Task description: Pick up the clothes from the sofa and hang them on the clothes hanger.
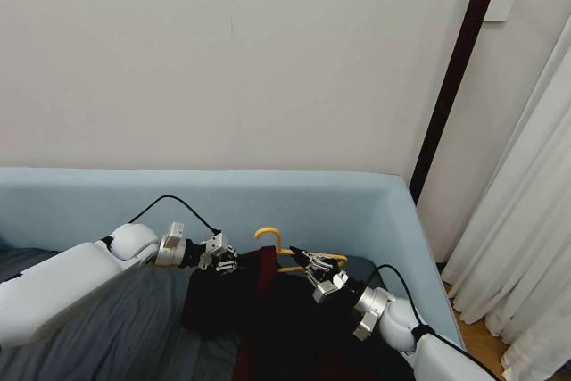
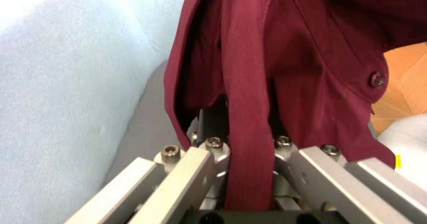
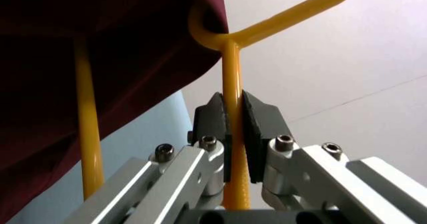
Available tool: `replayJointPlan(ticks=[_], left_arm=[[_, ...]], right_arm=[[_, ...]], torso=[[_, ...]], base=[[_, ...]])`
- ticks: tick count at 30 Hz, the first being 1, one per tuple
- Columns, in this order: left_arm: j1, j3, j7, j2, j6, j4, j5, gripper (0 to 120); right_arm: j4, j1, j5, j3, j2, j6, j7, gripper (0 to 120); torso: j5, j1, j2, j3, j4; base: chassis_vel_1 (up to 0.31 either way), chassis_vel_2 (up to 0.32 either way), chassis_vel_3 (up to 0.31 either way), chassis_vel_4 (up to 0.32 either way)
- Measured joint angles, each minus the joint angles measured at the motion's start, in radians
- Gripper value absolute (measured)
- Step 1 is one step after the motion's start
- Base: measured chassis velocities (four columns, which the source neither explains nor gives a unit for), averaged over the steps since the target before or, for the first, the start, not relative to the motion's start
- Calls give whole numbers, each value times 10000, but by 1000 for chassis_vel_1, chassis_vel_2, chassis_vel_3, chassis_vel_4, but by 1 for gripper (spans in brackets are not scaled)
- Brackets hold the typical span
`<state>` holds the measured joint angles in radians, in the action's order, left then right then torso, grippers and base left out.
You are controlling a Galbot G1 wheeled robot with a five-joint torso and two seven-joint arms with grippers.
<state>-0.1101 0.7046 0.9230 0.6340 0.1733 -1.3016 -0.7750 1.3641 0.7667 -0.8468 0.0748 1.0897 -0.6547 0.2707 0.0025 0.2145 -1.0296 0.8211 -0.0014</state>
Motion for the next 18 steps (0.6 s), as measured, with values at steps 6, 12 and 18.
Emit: replayJointPlan(ticks=[6,12,18], left_arm=[[-273,-421,9,-87,12,1,-109,2],[-714,-1120,126,-154,-1,77,-136,2],[-982,-1468,184,-305,17,300,-160,2]], right_arm=[[111,45,246,140,-48,117,110,11],[442,221,949,308,-198,343,-34,32],[1005,639,2315,339,-656,426,-398,55]], torso=[[0,0,0,0,0],[0,0,0,0,0],[0,0,0,0,0]], base=[[0,0,0,0],[0,0,0,0],[0,0,0,0]])
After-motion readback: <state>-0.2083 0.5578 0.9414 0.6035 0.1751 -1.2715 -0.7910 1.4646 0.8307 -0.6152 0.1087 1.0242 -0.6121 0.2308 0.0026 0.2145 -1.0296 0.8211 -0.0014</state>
